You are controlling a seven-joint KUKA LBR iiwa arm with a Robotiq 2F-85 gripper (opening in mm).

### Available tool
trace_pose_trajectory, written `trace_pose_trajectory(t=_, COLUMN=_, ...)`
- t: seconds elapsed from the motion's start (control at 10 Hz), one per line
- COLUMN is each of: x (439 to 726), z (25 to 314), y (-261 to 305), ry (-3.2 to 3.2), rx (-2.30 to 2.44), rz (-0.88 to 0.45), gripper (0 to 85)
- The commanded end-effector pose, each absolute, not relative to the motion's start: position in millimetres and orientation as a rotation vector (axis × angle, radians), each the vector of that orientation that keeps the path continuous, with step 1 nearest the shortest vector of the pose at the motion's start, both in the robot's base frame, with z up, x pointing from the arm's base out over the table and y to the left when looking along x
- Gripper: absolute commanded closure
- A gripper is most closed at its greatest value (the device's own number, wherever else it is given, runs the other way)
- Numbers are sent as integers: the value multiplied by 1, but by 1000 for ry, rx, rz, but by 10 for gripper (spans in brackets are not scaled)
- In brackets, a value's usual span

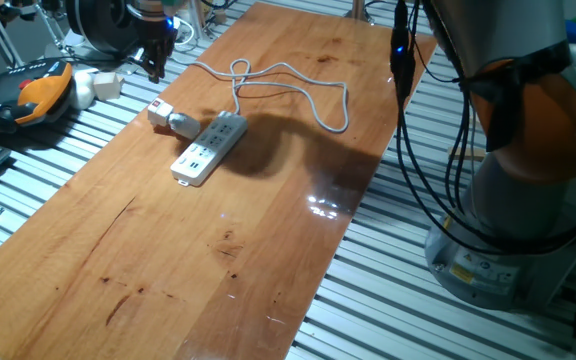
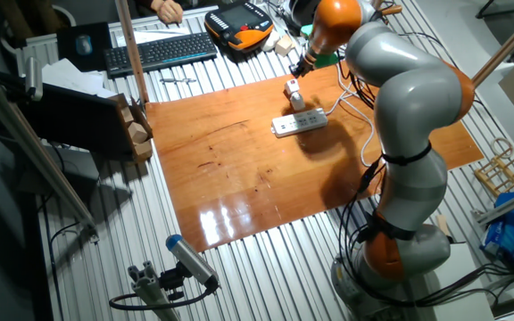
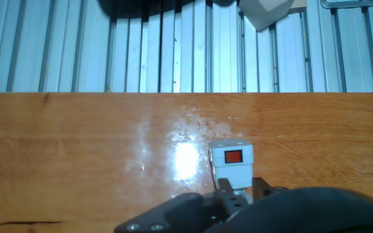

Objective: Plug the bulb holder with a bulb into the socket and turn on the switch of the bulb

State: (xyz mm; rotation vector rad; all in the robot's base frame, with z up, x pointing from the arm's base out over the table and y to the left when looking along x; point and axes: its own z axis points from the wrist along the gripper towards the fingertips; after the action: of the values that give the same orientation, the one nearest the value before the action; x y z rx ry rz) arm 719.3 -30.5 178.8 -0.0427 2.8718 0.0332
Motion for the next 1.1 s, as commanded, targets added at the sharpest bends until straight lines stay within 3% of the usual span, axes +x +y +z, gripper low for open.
trace_pose_trajectory(t=0.0, x=720, z=179, y=-30, ry=2872, rx=-44, rz=34, gripper=0)
trace_pose_trajectory(t=0.5, x=733, z=186, y=-33, ry=2886, rx=-2, rz=62, gripper=0)
trace_pose_trajectory(t=1.0, x=735, z=170, y=-31, ry=2889, rx=-68, rz=38, gripper=0)
